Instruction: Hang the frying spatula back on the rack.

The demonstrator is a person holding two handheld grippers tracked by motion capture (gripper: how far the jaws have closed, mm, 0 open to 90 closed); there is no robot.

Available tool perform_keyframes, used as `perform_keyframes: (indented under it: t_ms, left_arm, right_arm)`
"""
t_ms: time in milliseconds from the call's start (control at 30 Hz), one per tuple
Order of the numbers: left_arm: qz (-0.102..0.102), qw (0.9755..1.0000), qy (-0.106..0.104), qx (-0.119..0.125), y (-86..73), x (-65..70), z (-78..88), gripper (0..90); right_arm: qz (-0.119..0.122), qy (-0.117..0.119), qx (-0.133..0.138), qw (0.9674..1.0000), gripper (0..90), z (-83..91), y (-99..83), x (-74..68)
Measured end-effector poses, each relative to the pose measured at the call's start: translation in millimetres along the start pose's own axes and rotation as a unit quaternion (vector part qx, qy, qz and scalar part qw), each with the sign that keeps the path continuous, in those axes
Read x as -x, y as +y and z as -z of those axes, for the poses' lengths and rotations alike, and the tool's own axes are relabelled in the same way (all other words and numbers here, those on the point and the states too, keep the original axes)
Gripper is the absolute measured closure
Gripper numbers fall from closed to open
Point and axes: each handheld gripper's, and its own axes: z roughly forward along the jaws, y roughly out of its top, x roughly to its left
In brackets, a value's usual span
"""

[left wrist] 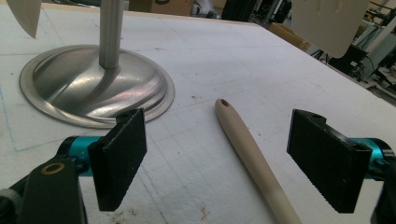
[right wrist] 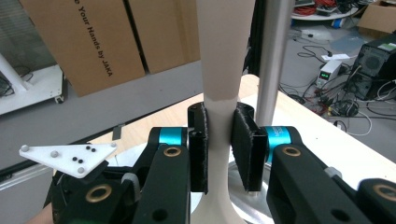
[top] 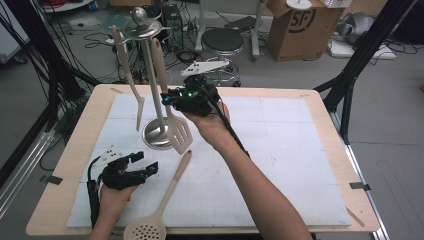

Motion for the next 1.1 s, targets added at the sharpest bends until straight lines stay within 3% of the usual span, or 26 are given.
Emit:
perform_keyframes:
  t_ms: [367,1100]
  left_arm:
    - [0.0,1.0,0.0,0.002,0.0,-0.1,0.2,20.5]
    - [0.001,1.0,0.001,0.004,0.0,0.2,1.4,20.5]
  right_arm:
    - [-0.007,-0.018,-0.002,0.9998,77.3,-3.0,-0.6,2.0]
    - [-0.016,-0.026,-0.023,0.9993,77.3,-22.7,10.8,3.1]
